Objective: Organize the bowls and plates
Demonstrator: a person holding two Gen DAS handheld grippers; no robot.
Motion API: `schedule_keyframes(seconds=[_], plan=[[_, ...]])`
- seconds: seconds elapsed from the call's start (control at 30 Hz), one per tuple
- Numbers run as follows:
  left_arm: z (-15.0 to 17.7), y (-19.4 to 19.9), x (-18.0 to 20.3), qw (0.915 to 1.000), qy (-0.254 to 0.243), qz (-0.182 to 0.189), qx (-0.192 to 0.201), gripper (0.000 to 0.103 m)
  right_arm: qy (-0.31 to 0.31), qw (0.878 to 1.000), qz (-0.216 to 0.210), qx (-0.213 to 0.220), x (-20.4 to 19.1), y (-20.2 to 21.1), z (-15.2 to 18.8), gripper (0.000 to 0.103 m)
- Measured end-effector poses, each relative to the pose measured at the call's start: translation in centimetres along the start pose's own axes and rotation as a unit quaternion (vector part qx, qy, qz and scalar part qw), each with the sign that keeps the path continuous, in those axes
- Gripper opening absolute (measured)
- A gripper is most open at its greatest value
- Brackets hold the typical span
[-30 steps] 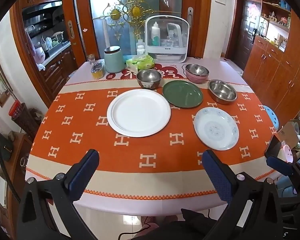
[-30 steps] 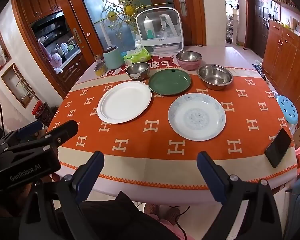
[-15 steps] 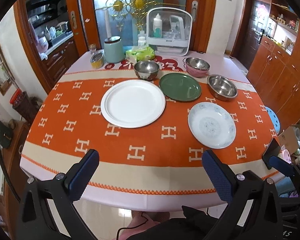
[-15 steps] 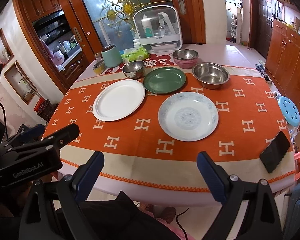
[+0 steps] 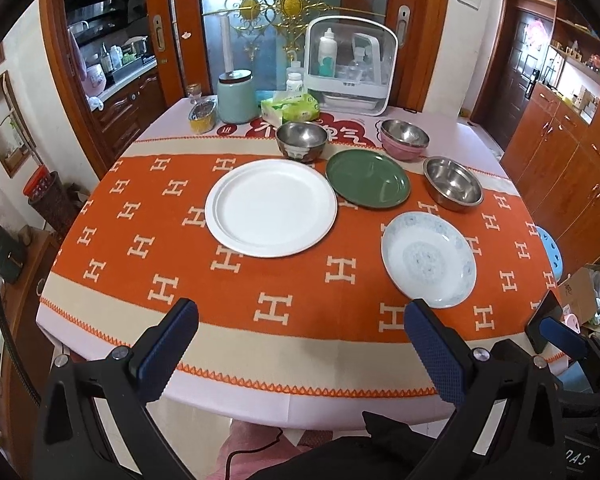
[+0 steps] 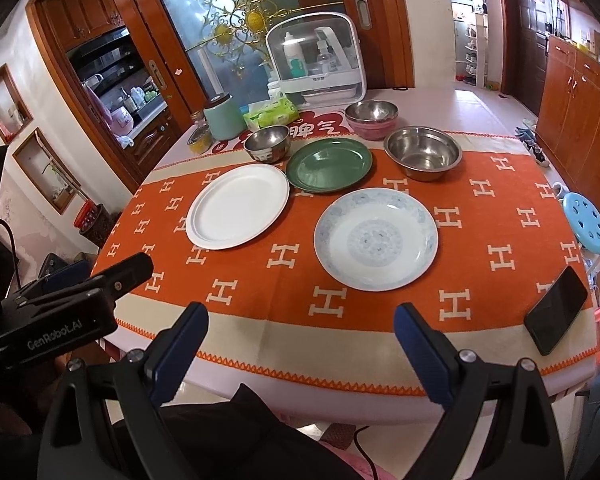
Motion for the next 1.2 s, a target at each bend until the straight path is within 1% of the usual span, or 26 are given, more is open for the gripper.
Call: schedule_keyframes(seconds=[0.27, 0.5, 0.57, 0.73, 0.83, 0.9, 1.03, 1.2], plan=[[-2.2, -1.1, -2.0, 0.9999, -0.011, 0.005, 0.010, 0.102, -0.029, 1.000, 0.008, -0.003, -1.3, -2.2, -1.1, 0.095], [-4.7, -3.1, -4.7, 0.9996, -0.024, 0.012, 0.011, 0.102, -0.063, 0.998, 0.000, -0.010, -3.3, -4.8, -2.2, 0.095], [-5.3, -3.9, -5.5, 0.9995, -0.029, 0.013, 0.005, 0.102, -0.074, 0.997, -0.004, -0.012, -3.7, -5.6, -2.5, 0.095], [-6.6, -5.9, -7.2, 0.9986, -0.050, 0.013, -0.010, 0.102, -0.111, 0.993, -0.014, -0.032, -5.0, -8.4, -2.8, 0.095], [-7.2, -7.2, -8.2, 0.9975, -0.064, 0.023, -0.020, 0.102, -0.138, 0.989, -0.016, -0.042, -5.3, -10.2, -3.0, 0.095], [-7.7, -8.2, -9.0, 0.9967, -0.073, 0.022, -0.027, 0.102, -0.161, 0.986, -0.019, -0.048, -5.6, -11.6, -3.3, 0.095], [-8.5, -10.6, -10.6, 0.9950, -0.087, 0.022, -0.043, 0.102, -0.191, 0.980, -0.007, -0.055, -5.8, -14.2, -3.8, 0.095], [-8.8, -14.8, -12.8, 0.9918, -0.091, 0.029, -0.084, 0.102, -0.209, 0.975, 0.013, -0.066, -5.8, -17.5, -4.4, 0.095]])
Point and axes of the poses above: each gripper's, at about its wrist camera, not at the fingertips, and y roughly against the way its jaws point, x to its right, z to its underside, the point moved 10 cm from there along -y, roughly the way its jaws point, and after that the axes turned 6 degrees about x, right-handed, at the moved point
